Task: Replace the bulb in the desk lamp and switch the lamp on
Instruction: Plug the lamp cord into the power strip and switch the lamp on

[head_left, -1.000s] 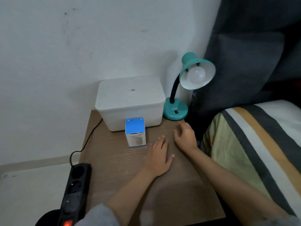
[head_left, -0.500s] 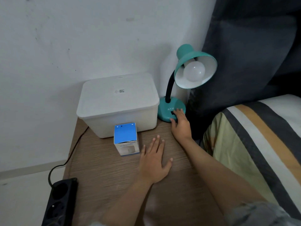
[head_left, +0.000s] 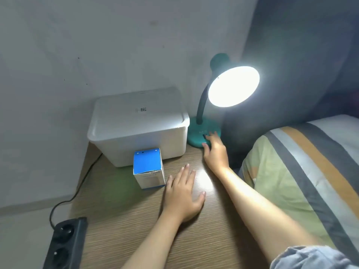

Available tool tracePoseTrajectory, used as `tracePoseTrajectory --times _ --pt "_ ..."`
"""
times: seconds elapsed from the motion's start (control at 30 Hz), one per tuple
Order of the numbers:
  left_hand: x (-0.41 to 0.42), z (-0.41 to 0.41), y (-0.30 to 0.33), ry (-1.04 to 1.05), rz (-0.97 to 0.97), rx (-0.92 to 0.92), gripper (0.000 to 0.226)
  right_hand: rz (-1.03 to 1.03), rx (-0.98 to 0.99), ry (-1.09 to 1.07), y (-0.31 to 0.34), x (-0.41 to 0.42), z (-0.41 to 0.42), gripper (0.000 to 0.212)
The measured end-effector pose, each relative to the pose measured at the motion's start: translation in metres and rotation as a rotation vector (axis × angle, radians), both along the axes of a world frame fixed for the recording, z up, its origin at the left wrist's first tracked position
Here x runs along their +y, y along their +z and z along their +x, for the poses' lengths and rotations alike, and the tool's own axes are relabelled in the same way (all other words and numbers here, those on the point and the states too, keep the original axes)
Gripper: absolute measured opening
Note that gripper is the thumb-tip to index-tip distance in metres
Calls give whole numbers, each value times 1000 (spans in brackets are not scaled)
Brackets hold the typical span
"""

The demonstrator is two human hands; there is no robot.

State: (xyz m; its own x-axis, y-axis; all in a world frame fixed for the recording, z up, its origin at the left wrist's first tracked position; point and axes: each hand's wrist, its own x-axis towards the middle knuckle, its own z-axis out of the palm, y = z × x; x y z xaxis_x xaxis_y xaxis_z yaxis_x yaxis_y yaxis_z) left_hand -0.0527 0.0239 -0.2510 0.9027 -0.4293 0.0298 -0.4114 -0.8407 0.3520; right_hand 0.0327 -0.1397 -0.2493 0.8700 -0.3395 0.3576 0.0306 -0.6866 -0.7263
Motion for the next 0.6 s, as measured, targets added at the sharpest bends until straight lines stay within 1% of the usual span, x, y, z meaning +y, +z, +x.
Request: tracePoseTrajectory --times 0.2,0.37,0.6 --pt "0 0 1 -1 11 -8 77 16 24 12 -1 -1 0 29" --pt "0 1 1 -5 8 -24 76 -61 52 19 -3 -1 1 33" --pt "1 1 1 -7 3 -19 74 -90 67 11 -3 1 0 35"
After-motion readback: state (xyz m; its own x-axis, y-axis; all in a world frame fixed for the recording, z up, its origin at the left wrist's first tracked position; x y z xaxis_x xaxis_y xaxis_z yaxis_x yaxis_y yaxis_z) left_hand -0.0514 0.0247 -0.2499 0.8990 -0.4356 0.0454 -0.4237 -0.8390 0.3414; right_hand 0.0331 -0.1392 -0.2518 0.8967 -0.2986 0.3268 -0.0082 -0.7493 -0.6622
